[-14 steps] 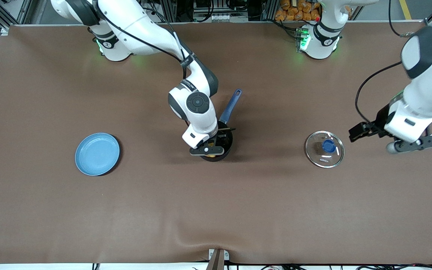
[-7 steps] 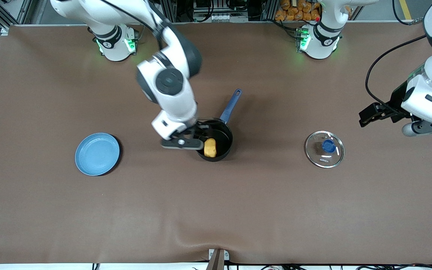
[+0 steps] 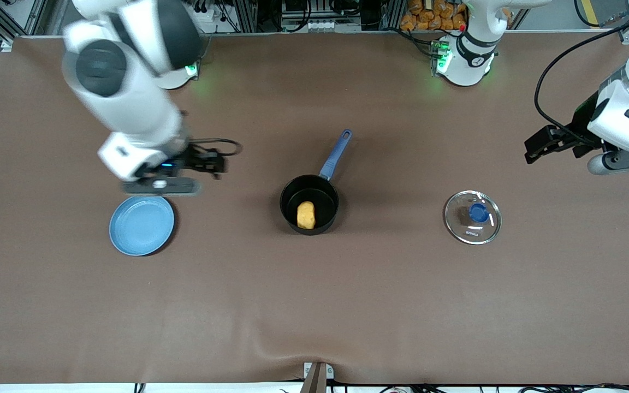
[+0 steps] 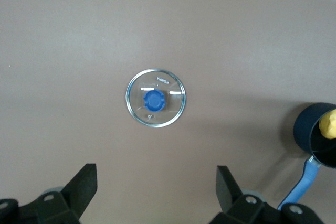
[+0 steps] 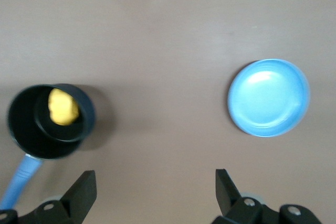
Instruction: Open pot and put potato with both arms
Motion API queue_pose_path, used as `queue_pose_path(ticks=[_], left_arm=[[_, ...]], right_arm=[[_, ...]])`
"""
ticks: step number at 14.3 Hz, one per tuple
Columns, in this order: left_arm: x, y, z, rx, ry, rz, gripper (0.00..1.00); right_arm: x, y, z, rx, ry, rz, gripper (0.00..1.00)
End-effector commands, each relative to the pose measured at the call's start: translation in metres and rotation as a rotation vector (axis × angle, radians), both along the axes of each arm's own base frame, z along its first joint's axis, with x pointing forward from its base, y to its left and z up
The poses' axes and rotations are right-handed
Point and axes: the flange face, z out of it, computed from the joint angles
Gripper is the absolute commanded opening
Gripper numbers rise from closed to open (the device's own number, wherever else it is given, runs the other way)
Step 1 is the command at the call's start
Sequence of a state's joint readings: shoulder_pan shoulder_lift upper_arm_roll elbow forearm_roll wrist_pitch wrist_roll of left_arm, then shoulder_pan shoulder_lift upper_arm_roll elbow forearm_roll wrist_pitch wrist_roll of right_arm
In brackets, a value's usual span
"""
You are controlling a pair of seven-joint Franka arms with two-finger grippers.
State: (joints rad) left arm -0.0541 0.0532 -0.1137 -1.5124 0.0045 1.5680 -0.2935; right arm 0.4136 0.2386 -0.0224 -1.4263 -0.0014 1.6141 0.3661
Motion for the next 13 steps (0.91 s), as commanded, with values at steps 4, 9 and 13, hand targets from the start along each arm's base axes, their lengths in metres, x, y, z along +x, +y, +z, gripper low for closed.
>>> queue_pose_path(ticks=[4,9,13], left_arm=[[-0.026,0.015,0.016,0.04,-0.004,-0.013,1.0],[-0.033,0.044,0.029,0.037,-0.017,-0.052,1.0],[-0.032,0.046,0.037,0.037,-0.019,-0.049,1.0]], right_arm=[[-0.02,-0.113,0.055,-0.001,0.049,0.016,1.0],[-0.033,-0.187,0.093,0.025,0.015,0.006,1.0],[-0.035,-0.241,0.093,0.072,-0.066,-0.029,1.0]])
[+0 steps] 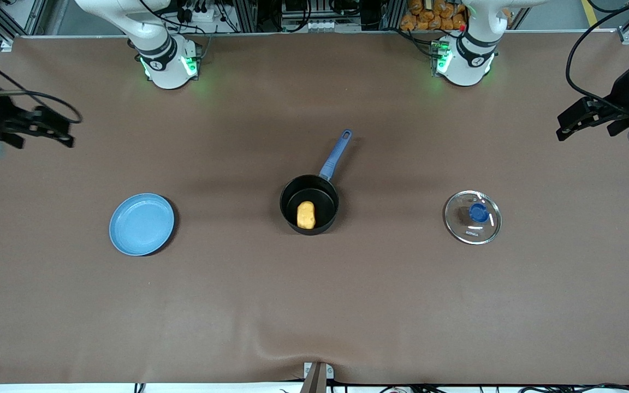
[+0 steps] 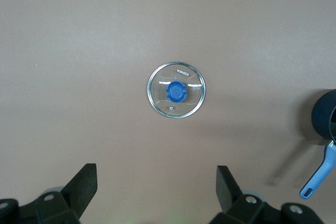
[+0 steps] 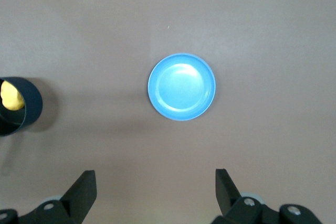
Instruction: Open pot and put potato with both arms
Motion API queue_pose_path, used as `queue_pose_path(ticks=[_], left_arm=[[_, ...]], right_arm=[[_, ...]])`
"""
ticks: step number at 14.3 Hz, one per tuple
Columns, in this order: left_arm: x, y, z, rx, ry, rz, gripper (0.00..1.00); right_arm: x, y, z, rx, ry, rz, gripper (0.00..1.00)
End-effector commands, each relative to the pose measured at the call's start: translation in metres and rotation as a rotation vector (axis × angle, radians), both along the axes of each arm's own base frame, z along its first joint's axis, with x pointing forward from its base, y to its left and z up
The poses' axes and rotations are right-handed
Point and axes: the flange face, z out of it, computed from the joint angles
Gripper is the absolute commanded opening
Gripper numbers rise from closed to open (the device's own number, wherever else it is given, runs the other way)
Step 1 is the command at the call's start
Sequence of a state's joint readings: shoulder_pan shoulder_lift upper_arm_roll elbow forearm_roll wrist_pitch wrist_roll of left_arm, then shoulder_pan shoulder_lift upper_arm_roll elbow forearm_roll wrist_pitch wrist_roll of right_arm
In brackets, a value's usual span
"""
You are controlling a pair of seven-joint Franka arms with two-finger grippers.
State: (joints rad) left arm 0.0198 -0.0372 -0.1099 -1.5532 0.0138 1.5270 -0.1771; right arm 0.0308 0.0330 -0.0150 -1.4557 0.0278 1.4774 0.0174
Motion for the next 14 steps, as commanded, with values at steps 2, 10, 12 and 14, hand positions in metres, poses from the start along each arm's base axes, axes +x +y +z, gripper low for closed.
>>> queue_pose_path(ticks=[2,10,12,14], left_arm=[[-0.003,0.0,0.019,0.017,-0.032,-0.012,1.0],[0.0,-0.002,0.003,0.009,0.003,-0.08,1.0],[0.0,-0.001,0.002,0.009,0.006,-0.079,1.0],[0.0,-0.001,0.0,0.01,0.012,-0.08,1.0]], right_arm=[[-0.011,-0.025,-0.007,0.018,-0.034,-0.031,1.0],[-0.013,-0.021,0.006,0.014,-0.077,0.087,1.0],[-0.013,-0.026,-0.002,0.014,-0.056,0.079,1.0],[-0.012,-0.027,-0.009,0.013,-0.048,0.079,1.0]])
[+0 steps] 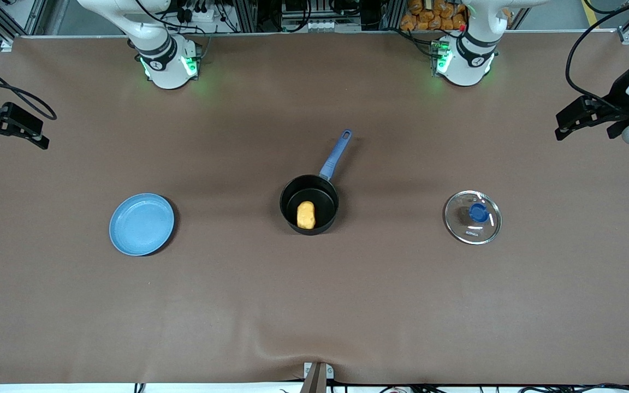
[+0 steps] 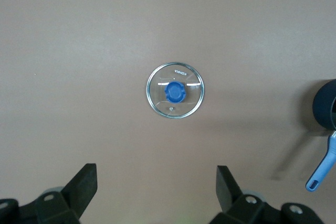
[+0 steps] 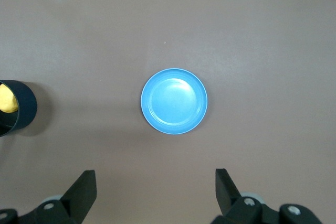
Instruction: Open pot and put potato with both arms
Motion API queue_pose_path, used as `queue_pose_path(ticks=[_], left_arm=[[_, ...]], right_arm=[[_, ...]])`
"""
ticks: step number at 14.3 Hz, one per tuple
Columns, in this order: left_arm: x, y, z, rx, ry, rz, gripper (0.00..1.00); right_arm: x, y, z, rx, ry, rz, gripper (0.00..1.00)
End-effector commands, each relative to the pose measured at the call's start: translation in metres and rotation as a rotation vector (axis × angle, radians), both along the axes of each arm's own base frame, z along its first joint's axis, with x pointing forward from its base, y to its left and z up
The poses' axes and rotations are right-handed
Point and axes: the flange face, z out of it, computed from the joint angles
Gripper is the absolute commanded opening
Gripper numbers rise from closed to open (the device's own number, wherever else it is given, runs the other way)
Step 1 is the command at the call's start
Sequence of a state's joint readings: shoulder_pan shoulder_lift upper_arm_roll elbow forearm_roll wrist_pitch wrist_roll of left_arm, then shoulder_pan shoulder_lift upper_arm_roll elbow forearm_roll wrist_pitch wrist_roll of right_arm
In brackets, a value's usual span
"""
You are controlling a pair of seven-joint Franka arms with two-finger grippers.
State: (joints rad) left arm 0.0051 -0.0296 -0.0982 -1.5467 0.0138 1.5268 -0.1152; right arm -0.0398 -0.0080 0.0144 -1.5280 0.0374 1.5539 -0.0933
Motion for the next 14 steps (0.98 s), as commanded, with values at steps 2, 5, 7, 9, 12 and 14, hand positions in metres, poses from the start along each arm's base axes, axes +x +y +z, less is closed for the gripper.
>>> queue_pose_path(ticks=[2,5,7,9,12,14], left_arm=[[-0.0011,0.001,-0.0002,0.01,0.014,-0.01,1.0],[-0.0004,0.0019,-0.0012,0.01,0.021,-0.009,1.0],[-0.0018,-0.0017,-0.002,0.014,0.03,-0.013,1.0],[-0.0041,0.0009,-0.0016,0.016,0.042,-0.01,1.0],[-0.0051,0.0,0.0013,0.014,0.042,-0.011,1.0],[-0.0058,0.0008,0.0013,0.013,0.049,-0.009,1.0]], right_arm=[[-0.0062,-0.0047,-0.0065,0.002,-0.004,0.014,1.0],[-0.0065,-0.0048,-0.0067,0.001,-0.001,0.014,1.0],[-0.0065,-0.0048,-0.0067,0.001,-0.001,0.014,1.0],[-0.0065,-0.0048,-0.0067,0.001,-0.001,0.014,1.0],[-0.0065,-0.0031,-0.0068,0.001,-0.001,0.017,1.0],[-0.0063,-0.0031,-0.0066,0.001,-0.002,0.017,1.0]])
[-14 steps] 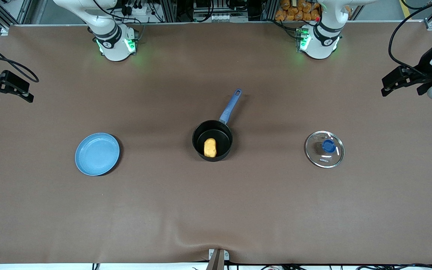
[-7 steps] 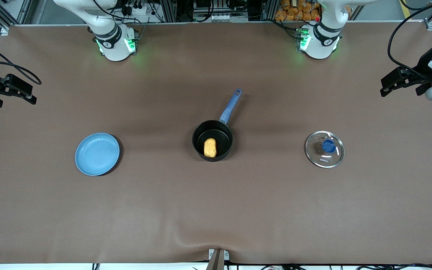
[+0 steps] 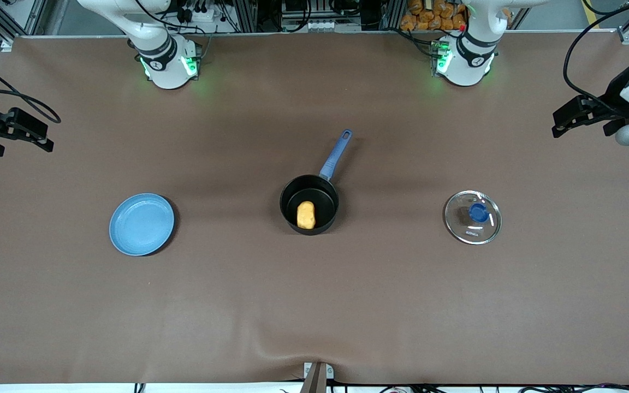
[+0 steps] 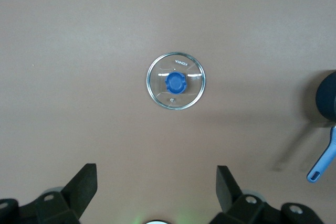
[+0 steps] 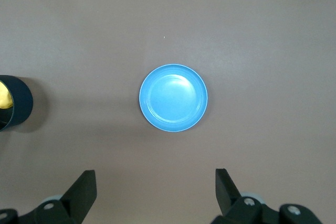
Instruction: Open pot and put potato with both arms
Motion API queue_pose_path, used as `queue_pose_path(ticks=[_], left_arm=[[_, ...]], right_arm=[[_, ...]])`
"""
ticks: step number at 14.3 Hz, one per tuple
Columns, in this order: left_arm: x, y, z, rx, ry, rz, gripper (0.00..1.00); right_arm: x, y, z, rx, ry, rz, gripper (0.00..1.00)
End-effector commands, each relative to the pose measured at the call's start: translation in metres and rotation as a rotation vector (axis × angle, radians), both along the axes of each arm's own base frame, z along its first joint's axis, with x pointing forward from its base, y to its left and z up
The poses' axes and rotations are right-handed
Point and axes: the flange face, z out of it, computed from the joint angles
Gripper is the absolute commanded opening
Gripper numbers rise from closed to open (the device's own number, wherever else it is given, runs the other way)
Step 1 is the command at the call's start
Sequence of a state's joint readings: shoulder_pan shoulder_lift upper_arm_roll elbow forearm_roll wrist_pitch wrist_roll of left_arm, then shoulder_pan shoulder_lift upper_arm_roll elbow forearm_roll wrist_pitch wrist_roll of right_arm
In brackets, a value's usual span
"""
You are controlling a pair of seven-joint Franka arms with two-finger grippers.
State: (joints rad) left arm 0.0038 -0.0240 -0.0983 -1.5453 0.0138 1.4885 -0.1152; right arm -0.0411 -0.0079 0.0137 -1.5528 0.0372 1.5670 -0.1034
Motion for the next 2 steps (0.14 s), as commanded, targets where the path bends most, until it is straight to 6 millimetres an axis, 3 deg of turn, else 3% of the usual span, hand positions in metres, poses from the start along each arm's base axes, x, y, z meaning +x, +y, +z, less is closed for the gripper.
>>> queue_pose_path(ticks=[1,2], left_arm=[[-0.0036,0.001,0.0068,0.01,0.008,-0.007,1.0],[-0.0039,0.0011,0.0066,0.01,0.011,-0.003,1.0]], right_arm=[[-0.0075,-0.002,0.0039,0.001,-0.014,0.009,1.0],[-0.0075,-0.002,0.0039,0.001,-0.014,0.009,1.0]])
